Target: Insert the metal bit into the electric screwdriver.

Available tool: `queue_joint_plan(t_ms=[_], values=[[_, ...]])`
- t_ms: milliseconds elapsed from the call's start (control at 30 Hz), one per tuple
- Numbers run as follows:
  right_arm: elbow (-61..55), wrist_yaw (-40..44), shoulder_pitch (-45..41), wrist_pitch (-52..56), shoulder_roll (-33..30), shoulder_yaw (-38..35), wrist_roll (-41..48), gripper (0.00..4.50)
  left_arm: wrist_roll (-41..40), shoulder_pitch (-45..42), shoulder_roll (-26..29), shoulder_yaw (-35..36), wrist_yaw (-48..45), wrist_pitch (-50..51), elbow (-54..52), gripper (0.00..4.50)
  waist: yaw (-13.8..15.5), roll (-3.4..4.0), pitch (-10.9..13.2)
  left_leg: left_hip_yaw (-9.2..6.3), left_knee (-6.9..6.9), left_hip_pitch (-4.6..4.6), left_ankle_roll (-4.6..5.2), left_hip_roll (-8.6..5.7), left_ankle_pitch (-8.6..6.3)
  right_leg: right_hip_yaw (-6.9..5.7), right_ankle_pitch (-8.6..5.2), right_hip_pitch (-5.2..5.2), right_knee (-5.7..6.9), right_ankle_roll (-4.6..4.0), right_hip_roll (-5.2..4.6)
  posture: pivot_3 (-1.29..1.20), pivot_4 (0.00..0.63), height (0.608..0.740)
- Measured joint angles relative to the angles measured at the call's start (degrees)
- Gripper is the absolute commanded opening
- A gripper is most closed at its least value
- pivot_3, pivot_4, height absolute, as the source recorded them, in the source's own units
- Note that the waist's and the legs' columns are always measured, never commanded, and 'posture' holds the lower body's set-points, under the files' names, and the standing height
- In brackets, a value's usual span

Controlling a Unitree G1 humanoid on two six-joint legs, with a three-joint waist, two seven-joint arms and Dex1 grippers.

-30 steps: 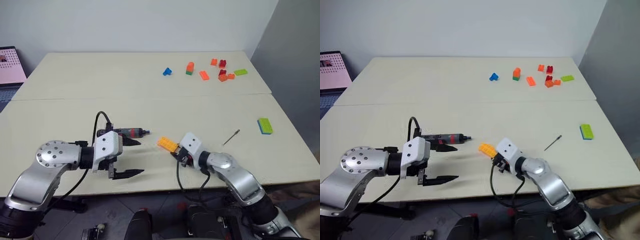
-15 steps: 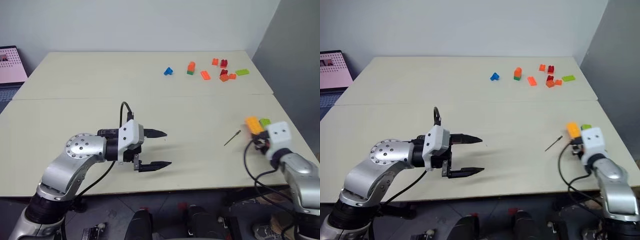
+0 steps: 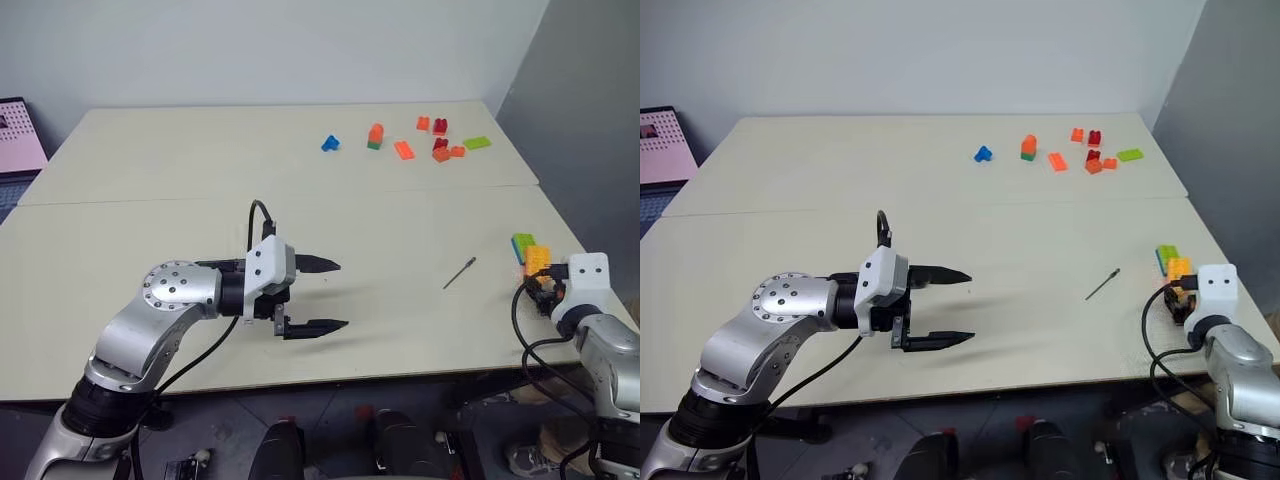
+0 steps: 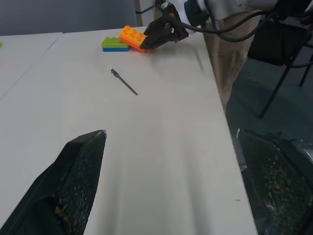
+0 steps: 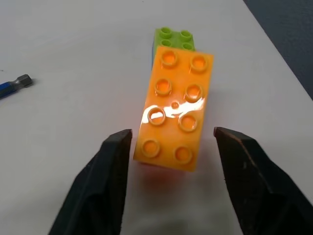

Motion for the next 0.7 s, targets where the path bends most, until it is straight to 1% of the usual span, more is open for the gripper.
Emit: queue_joint_plan(t_ms=[100,133,200,233,267,367,433,467,533,633,700], values=[[-1.4,0.4,1.0,0.7,-0.3,-1.2,1.4,4.38,1.2,-0.1,0.0,0.2,1.9,0.0,0.9,4.50,0.0,0.02,0.0,-0.01,0.00,0.00,0.00,0.00,0.00,-0.01,0.00,0.00,0.00,0.00,0.00,0.00,0.150,0.740],[-2.8,1.2,2.4,0.8,-1.1,-1.6,1.9,4.46,1.8,-0.4,0.3,0.4,2.3,0.1,1.7,4.50,0.1,0.03,0.0,-0.02,-0.01,0.01,0.00,0.00,0.00,-0.02,-0.01,0.00,0.01,-0.01,0.00,0.00,0.150,0.740],[-6.3,4.4,5.7,0.7,-3.9,-1.9,3.0,4.46,3.2,-1.1,2.0,0.6,2.8,0.1,3.5,4.50,0.1,0.06,0.0,-0.04,-0.01,0.00,0.00,0.00,0.00,-0.05,-0.02,-0.01,0.01,-0.03,0.00,0.00,0.150,0.740],[-9.2,7.9,8.0,0.4,-6.7,-2.0,4.1,4.46,4.4,-1.9,3.8,1.1,2.6,0.1,5.3,4.50,0.1,0.06,0.0,-0.04,-0.01,0.02,0.00,0.00,0.00,-0.04,-0.04,0.00,0.01,-0.07,0.00,0.00,0.150,0.740],[-10.8,9.9,9.3,0.0,-8.1,-1.9,4.5,4.46,4.9,-2.6,4.7,1.2,2.2,0.0,6.3,4.50,0.1,0.07,0.0,-0.03,0.00,0.02,0.00,0.00,0.00,-0.03,-0.06,-0.01,0.00,-0.10,0.00,0.00,0.150,0.740],[-15.9,15.9,11.6,-1.4,-11.7,-0.8,6.5,4.46,6.9,-4.9,7.2,1.2,0.4,-1.1,9.2,4.50,-0.2,0.05,0.0,0.00,0.01,0.05,0.00,0.01,0.00,0.00,-0.06,0.00,0.01,-0.09,0.00,0.00,0.150,0.740],[-20.1,21.5,12.5,-1.6,-14.3,1.1,9.7,4.46,9.6,-7.9,10.0,-0.7,-1.8,-1.9,12.7,4.50,-0.2,0.03,0.1,-0.02,0.01,0.07,0.00,0.01,0.00,-0.03,-0.06,0.00,0.04,-0.10,0.01,0.00,0.150,0.740],[-23.9,26.0,12.0,-1.5,-16.4,3.3,12.7,4.46,12.1,-11.2,11.7,-2.3,-3.5,-2.2,16.3,4.50,-0.2,0.04,0.1,-0.05,0.00,0.07,0.00,0.01,0.00,-0.07,-0.06,0.00,0.04,-0.10,0.01,0.00,0.150,0.740],[-27.2,29.0,10.3,-1.5,-17.3,5.2,15.5,4.46,13.9,-13.6,12.2,-3.2,-5.0,-2.6,18.6,4.50,-0.1,0.03,0.1,-0.04,0.01,0.02,0.00,0.01,0.00,-0.07,-0.06,0.02,-0.05,-0.09,0.00,0.00,0.150,0.740],[-28.1,30.6,6.7,-0.2,-18.2,8.1,17.7,4.46,16.5,-16.0,12.5,-6.0,-7.5,-3.7,22.1,4.50,0.0,0.01,0.1,-0.04,0.00,-0.09,0.00,-0.02,0.00,-0.08,-0.03,0.02,-0.23,-0.04,-0.02,0.00,0.150,0.740],[-28.7,32.6,2.9,0.6,-19.6,12.0,18.9,4.46,19.7,-19.6,12.6,-9.4,-9.9,-3.9,26.2,4.50,0.0,-0.08,0.2,-0.06,0.00,-0.17,0.00,-0.01,0.00,-0.12,-0.01,-0.03,-0.26,-0.02,-0.01,0.00,0.150,0.740]])
